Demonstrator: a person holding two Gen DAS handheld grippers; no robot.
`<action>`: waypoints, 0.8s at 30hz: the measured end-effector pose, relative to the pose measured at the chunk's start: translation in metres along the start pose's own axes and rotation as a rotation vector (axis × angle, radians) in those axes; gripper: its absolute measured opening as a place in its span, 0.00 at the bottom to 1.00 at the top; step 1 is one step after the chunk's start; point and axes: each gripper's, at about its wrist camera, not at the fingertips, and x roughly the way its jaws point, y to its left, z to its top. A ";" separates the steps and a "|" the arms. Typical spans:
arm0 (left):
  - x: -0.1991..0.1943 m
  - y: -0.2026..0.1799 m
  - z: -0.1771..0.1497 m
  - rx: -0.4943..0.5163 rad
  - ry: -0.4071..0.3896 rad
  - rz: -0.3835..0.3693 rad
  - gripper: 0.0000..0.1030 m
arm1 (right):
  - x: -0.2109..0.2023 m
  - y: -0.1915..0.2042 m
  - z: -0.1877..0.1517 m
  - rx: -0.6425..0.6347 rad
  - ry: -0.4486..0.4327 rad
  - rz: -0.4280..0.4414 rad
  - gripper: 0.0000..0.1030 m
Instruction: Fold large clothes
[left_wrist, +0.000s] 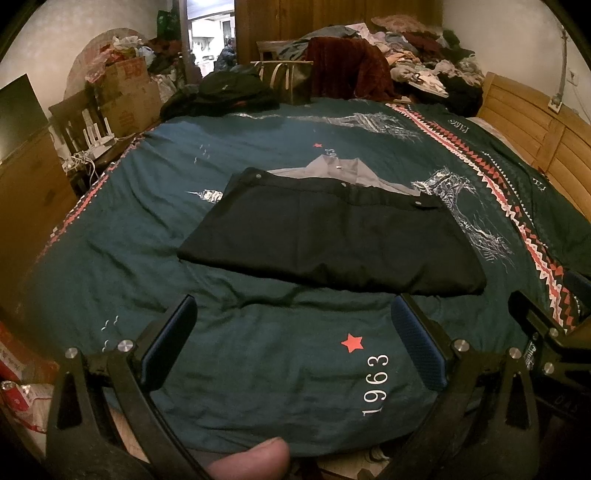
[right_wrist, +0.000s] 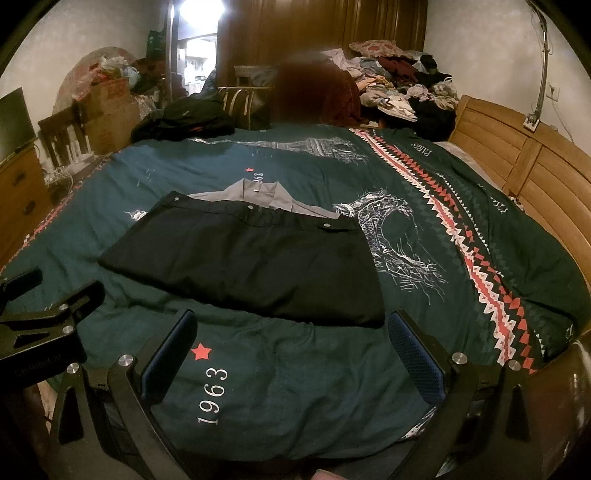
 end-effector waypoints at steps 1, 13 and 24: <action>0.000 0.000 0.000 -0.001 0.001 -0.001 1.00 | 0.000 0.000 0.001 0.000 0.000 -0.001 1.00; 0.002 0.002 0.001 0.001 0.006 0.000 1.00 | -0.001 0.000 0.004 0.000 0.004 0.001 1.00; 0.099 0.043 -0.025 0.002 0.086 0.114 1.00 | 0.034 -0.002 -0.010 -0.007 0.060 0.003 1.00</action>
